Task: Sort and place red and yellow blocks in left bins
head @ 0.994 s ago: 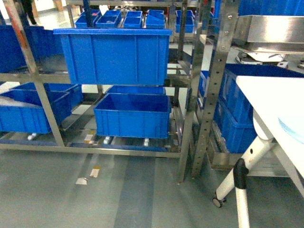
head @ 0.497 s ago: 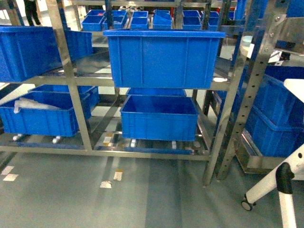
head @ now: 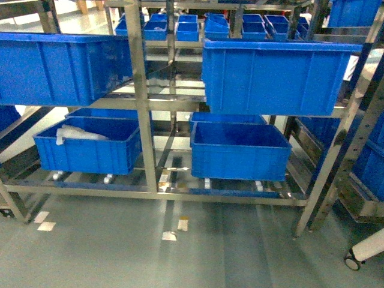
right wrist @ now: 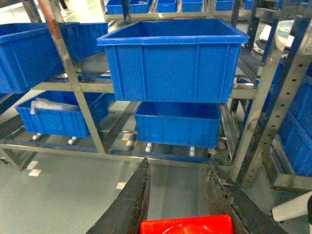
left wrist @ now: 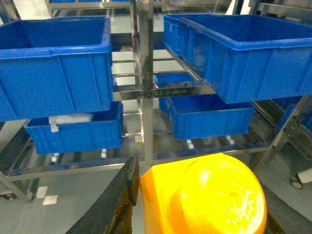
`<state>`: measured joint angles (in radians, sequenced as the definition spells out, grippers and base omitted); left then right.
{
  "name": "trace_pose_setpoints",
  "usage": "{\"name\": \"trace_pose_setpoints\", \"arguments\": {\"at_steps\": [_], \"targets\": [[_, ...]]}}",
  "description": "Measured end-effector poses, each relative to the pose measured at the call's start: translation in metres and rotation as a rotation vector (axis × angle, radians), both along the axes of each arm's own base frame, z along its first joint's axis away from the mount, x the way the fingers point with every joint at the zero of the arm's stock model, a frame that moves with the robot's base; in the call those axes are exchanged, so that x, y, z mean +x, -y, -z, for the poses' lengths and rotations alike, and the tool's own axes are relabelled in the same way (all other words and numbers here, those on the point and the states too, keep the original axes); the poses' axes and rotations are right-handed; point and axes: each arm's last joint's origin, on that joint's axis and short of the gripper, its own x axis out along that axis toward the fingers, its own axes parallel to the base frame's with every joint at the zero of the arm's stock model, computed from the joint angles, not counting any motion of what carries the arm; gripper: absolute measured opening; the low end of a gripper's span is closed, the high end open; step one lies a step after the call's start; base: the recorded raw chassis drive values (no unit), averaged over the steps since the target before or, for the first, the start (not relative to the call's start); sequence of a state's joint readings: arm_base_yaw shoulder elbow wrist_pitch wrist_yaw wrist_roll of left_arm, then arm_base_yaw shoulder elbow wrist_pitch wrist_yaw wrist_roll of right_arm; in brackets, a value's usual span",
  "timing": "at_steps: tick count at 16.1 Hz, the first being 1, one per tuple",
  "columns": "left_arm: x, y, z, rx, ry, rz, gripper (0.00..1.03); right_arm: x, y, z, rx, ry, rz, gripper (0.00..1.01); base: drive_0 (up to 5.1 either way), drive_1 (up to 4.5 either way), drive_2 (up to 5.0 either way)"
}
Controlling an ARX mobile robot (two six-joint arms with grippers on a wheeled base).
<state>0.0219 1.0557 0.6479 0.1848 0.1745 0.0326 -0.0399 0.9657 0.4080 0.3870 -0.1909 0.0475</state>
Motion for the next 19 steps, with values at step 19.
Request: {"name": "trace_pose_setpoints", "arguments": {"at_steps": [19], "targets": [[-0.0001,-0.0004,-0.0004,0.001,0.004,-0.004,0.46,-0.0001,-0.0001,-0.0004,0.0,0.003,-0.001,0.28,-2.4,4.57,-2.3]]}}
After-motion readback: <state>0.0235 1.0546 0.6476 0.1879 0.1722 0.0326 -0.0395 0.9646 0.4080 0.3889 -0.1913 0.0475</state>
